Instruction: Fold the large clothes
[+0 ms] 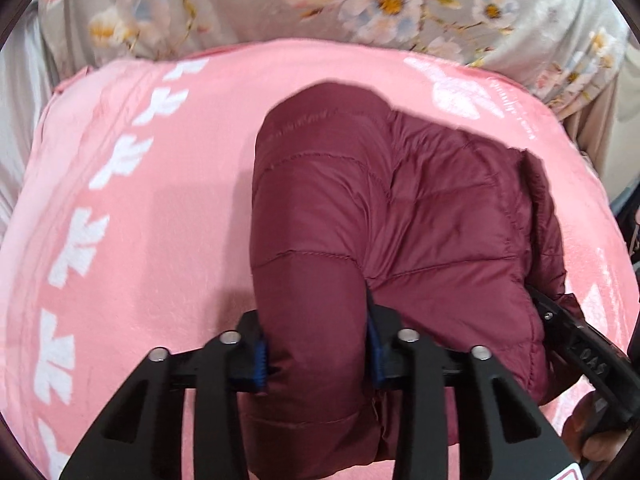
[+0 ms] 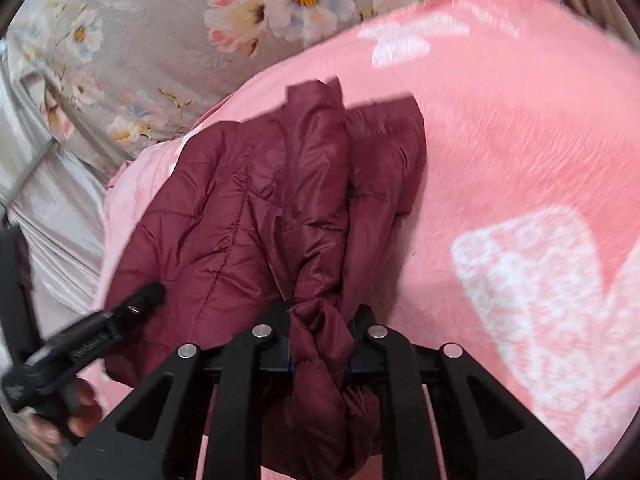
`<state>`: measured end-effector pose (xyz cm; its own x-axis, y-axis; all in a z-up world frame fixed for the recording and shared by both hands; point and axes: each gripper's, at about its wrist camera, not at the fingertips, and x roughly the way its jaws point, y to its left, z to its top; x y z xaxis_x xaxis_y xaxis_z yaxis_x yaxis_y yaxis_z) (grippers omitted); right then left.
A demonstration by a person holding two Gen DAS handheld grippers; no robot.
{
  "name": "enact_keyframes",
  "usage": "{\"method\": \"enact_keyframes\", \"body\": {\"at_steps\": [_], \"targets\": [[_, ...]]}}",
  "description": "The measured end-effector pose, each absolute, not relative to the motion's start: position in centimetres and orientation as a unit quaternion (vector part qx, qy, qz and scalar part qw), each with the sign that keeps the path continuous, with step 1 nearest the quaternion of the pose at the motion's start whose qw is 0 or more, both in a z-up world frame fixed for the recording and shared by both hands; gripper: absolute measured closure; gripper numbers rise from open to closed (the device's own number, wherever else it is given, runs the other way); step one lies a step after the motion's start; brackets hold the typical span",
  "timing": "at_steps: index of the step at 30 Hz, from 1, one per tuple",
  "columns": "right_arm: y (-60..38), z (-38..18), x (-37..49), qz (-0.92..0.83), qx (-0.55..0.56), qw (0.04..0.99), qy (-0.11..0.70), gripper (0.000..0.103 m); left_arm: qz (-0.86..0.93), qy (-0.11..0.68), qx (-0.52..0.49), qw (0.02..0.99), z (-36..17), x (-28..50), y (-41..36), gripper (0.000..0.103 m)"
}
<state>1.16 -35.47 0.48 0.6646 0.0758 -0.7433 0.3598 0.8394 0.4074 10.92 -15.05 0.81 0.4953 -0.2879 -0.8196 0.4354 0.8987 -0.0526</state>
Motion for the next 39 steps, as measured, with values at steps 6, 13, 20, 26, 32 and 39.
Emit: {"method": "enact_keyframes", "body": {"at_steps": [6, 13, 20, 26, 32, 39], "targets": [[-35.1, 4.3, -0.8, -0.100, 0.250, 0.892, 0.362, 0.090, -0.239, 0.406, 0.091, 0.878, 4.7, 8.6, -15.6, 0.078], [-35.2, 8.5, -2.0, -0.110, 0.238, 0.913, 0.311, 0.091, -0.261, 0.346, 0.094, 0.896, 8.9, 7.5, -17.1, 0.079], [-35.3, 12.8, -0.8, -0.117, 0.201, 0.939, 0.255, 0.091, -0.281, 0.296, 0.083, 0.909, 12.6, 8.0, -17.5, 0.079], [-34.5, 16.9, 3.3, -0.109, 0.149, 0.961, 0.205, 0.091, -0.287, 0.225, 0.086, 0.927, 16.1, 10.1, -17.0, 0.079], [-33.2, 19.2, 9.0, -0.081, 0.106, 0.979, 0.153, 0.091, -0.301, 0.159, 0.069, 0.938, 18.0, 14.9, -14.9, 0.078], [-31.7, 17.3, 17.6, -0.046, 0.079, 0.986, 0.136, 0.091, -0.279, 0.121, 0.072, 0.950, 16.4, 23.3, -12.8, 0.078]]}}
